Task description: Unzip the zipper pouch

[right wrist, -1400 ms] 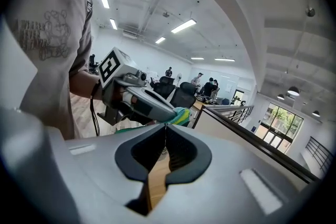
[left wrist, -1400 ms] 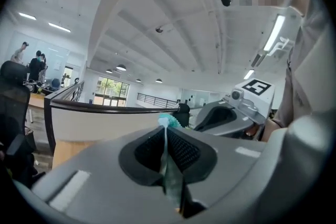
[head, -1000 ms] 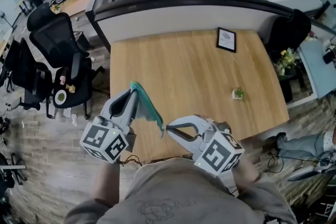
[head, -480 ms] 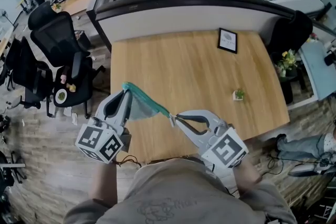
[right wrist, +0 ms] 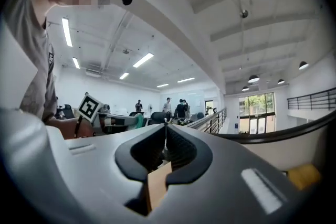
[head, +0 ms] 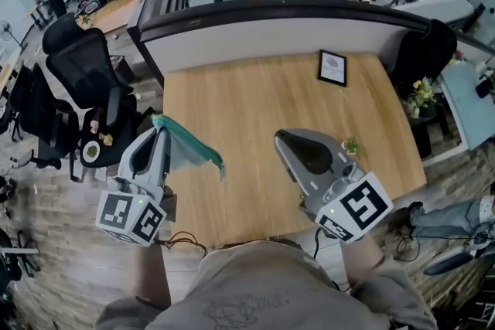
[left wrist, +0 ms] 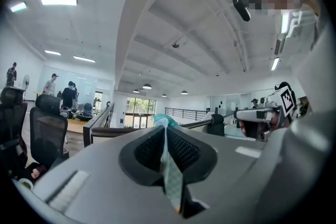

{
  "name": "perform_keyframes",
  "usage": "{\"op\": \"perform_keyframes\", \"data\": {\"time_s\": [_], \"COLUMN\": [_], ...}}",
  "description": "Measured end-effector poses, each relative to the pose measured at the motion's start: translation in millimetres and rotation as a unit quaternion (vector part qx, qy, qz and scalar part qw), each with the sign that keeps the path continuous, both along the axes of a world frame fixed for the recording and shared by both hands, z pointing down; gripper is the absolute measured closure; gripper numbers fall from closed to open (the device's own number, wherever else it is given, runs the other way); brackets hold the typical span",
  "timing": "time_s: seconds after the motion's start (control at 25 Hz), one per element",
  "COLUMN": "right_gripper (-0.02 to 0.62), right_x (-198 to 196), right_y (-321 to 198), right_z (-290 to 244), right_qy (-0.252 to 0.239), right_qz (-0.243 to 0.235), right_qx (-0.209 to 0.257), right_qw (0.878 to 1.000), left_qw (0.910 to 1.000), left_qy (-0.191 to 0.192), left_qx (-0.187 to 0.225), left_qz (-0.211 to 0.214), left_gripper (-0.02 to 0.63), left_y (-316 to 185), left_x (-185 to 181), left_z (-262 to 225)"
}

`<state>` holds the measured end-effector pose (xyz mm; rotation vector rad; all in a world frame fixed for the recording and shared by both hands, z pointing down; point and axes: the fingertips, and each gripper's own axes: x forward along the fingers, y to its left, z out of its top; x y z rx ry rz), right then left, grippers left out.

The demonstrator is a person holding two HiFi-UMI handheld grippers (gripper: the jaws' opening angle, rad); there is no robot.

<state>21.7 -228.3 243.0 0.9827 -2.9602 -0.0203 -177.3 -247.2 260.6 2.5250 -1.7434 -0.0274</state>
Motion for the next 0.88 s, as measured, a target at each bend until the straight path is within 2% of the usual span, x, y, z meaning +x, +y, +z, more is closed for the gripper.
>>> {"op": "perform_keyframes", "data": {"time_s": [0.2, 0.4, 0.64, 0.88], "right_gripper": [0.58, 0.58, 0.58, 0.581], "right_x": [25, 50, 57, 59], "right_y": [-7, -1, 4, 2], "right_z": [-39, -53, -50, -18], "right_qy": [-0.025, -0.046, -0.023, -0.001], "right_qz": [0.062, 0.096, 0.115, 0.12], "right_qx": [0.049, 0.06, 0.073, 0.036], "right_qw": [0.997, 0.992, 0.99, 0.992], "left_qw": [0.9977, 0.9927, 0.9918, 0.9935], "left_qy": [0.0, -0.032, -0.046, -0.069], "left_qx": [0.066, 0.106, 0.109, 0.084], "left_qz": [-0.014, -0.048, -0.047, -0.034], "left_gripper": [0.594, 0.594, 0.592, 0.592], "left_y": [10, 24, 32, 30], "left_x": [-6, -16, -13, 0], "left_z": [-45, -75, -66, -36]}}
